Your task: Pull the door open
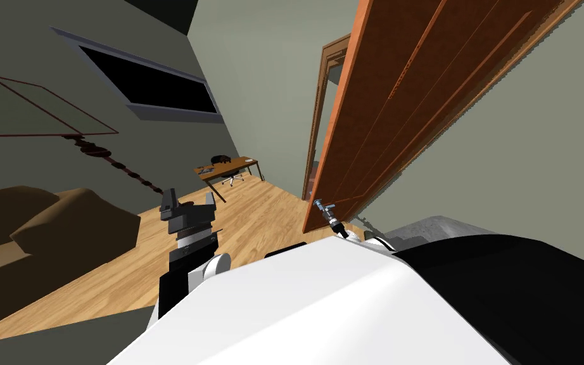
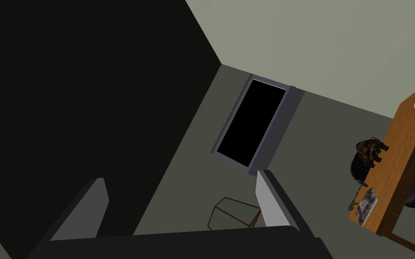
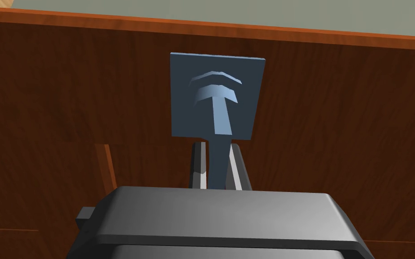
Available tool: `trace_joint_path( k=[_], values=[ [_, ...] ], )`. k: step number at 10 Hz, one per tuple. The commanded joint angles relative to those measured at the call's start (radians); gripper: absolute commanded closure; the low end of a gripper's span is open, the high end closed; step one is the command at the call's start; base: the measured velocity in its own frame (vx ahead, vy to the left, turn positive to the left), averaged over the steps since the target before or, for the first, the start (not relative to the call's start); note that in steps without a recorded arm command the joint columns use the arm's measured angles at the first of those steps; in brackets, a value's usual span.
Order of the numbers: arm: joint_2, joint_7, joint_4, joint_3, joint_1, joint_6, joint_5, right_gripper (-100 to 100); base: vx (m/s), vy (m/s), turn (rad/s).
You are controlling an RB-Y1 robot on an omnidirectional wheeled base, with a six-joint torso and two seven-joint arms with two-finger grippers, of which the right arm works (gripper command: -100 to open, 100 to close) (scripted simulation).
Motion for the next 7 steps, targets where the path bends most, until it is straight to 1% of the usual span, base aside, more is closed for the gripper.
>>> trace_joint_path(
  k=[1,2,3,4,5,7],
  values=[
    [0.000,-0.002,0.037,0.003,-0.014,-0.016,0.002,100,-0.065,-0.032,0.008],
    [0.000,-0.002,0.037,0.003,-0.014,-0.016,0.002,100,-0.023,-0.006,-0.012],
    [-0.011,-0.014,0.041,0.008,-0.001,-0.038,0.007,100,-0.115,-0.028,0.147],
    [-0.011,-0.014,0.031,0.008,-0.001,-0.038,0.007,100,-0.120,-0.038,0.080],
    [-0.011,-0.014,0.041,0.008,-0.001,-0.038,0.007,100,-0.048,-0.024,0.002],
    [-0.029,-0.032,0.047,0.017,0.019,-0.072,0.013,100,-0.108,-0.051,0.132]
  ],
)
